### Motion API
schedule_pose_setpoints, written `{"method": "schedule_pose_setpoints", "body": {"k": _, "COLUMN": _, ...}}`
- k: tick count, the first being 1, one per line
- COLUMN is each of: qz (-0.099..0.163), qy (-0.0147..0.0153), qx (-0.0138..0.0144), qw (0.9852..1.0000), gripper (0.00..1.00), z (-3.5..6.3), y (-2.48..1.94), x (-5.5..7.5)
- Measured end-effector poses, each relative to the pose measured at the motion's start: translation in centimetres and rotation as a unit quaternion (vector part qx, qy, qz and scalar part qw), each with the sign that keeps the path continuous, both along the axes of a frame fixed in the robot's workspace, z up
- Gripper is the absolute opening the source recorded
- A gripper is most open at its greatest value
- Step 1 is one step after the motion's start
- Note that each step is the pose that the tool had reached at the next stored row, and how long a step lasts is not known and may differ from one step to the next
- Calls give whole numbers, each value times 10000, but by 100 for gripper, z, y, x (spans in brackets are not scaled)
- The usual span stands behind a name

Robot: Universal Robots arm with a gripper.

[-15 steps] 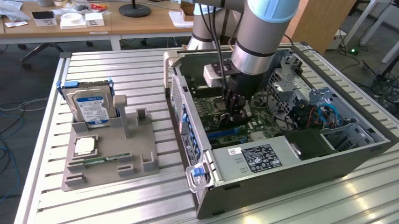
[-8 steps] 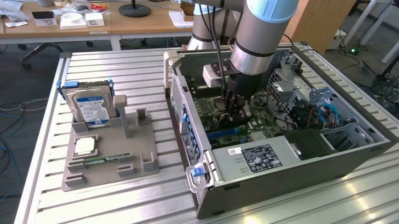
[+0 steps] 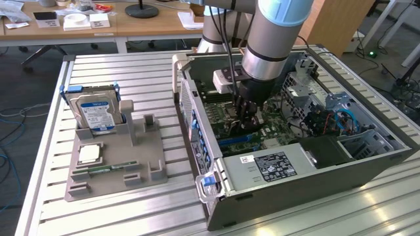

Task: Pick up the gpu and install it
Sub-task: 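Insert the gpu into the slot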

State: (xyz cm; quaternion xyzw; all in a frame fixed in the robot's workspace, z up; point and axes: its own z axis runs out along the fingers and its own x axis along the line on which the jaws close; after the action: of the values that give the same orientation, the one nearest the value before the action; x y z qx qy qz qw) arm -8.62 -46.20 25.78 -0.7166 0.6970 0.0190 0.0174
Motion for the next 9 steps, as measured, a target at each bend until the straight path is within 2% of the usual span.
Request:
{"method": "schedule_pose_setpoints", "body": {"k": 1, "qz": 17, "qy": -1, "qx": -3, "qw": 10000, "gripper": 26, "z": -4, "y": 10, "x": -1}}
{"method": "schedule_pose_setpoints", "body": {"k": 9, "qz": 82, "qy": -1, "qx": -3, "qw": 10000, "gripper": 26, "z": -5, "y": 12, "x": -1}}
